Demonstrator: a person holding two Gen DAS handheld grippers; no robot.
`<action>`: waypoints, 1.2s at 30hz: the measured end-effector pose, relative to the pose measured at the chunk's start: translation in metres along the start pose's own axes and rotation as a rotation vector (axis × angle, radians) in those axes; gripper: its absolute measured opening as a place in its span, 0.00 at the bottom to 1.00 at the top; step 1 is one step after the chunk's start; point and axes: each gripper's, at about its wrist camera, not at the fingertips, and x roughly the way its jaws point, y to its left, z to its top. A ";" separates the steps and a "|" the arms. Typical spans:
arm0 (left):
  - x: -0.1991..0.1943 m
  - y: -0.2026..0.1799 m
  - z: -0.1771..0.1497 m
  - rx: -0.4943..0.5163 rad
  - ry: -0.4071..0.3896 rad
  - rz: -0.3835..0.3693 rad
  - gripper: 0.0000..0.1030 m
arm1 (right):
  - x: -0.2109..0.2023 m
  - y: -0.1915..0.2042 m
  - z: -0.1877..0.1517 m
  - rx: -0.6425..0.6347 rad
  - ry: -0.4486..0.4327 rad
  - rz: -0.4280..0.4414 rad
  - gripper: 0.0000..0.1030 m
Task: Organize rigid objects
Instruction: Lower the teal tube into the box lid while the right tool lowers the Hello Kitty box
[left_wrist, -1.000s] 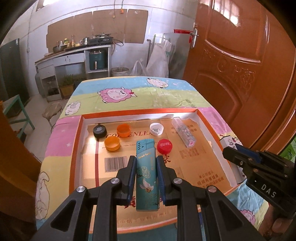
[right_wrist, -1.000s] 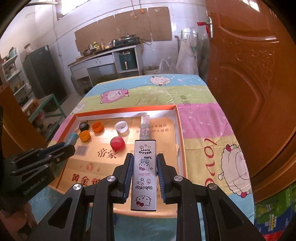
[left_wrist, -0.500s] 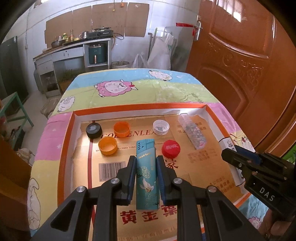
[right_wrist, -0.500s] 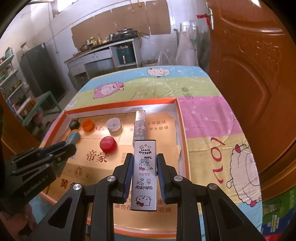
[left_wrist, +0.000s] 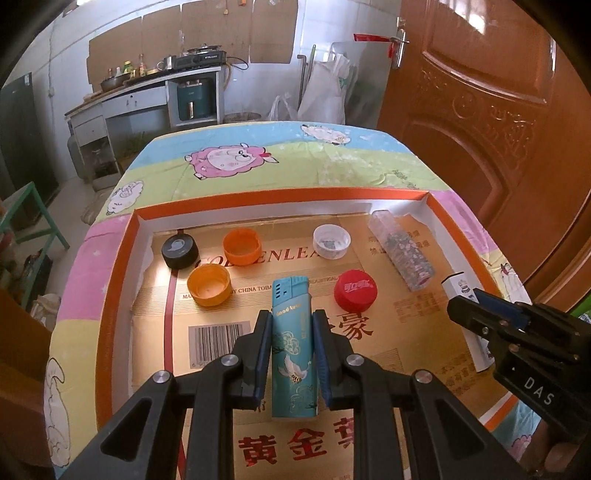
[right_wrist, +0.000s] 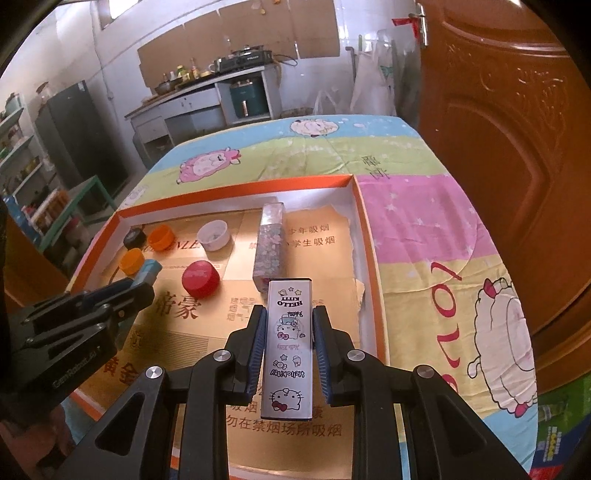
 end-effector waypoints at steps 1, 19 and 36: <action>0.001 -0.001 0.000 0.001 0.001 0.002 0.22 | 0.001 -0.001 0.000 0.001 0.001 -0.001 0.25; 0.012 -0.006 -0.004 0.045 0.003 0.038 0.22 | 0.014 0.001 -0.004 -0.019 0.019 -0.011 0.26; 0.011 0.001 -0.006 0.018 -0.010 0.021 0.24 | 0.019 0.004 -0.004 -0.061 -0.001 -0.047 0.29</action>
